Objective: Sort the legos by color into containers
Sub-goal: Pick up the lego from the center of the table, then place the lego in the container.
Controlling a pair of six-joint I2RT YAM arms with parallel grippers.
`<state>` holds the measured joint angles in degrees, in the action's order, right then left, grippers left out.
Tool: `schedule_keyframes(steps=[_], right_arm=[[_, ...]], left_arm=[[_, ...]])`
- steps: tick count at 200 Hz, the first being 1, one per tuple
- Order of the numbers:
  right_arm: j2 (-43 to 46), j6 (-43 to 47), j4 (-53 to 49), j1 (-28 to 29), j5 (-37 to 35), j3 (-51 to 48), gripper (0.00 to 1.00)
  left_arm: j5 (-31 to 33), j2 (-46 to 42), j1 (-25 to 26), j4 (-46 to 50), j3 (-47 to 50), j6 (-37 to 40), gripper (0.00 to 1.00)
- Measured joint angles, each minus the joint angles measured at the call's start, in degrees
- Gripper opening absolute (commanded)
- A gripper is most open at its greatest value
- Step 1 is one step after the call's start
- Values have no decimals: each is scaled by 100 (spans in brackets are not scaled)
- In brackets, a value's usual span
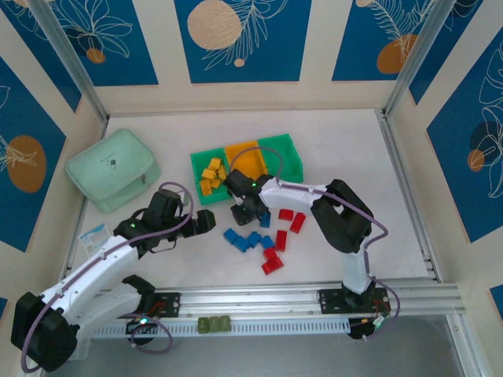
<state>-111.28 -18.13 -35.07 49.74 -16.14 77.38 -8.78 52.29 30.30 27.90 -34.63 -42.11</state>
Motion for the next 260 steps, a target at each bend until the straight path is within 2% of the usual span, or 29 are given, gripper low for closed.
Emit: schedule_keyframes(steps=[35, 73, 137, 167, 192, 230, 260], right_arm=[[376, 48, -168, -133, -72, 433, 33], [367, 131, -192, -616, -247, 1147, 33], [-970, 385, -157, -1117, -702, 2529, 34], [-1471, 492, -227, -1268, -789, 3016, 44], [-1493, 551, -214, -1318, -791, 3051, 53], [-1351, 597, -177, -1303, -763, 2975, 56], [-743, 557, -162, -1266, -669, 2492, 61]], left_arm=[[24, 227, 0, -4, -310, 57, 99], [79, 649, 0, -120, -675, 170, 99], [343, 1290, 0, -363, -1193, 369, 99], [483, 1436, 0, -485, -1290, 428, 99], [511, 1469, 0, -503, -1307, 457, 99], [551, 1469, 0, -496, -1357, 470, 99], [544, 1419, 0, -479, -1381, 470, 99]])
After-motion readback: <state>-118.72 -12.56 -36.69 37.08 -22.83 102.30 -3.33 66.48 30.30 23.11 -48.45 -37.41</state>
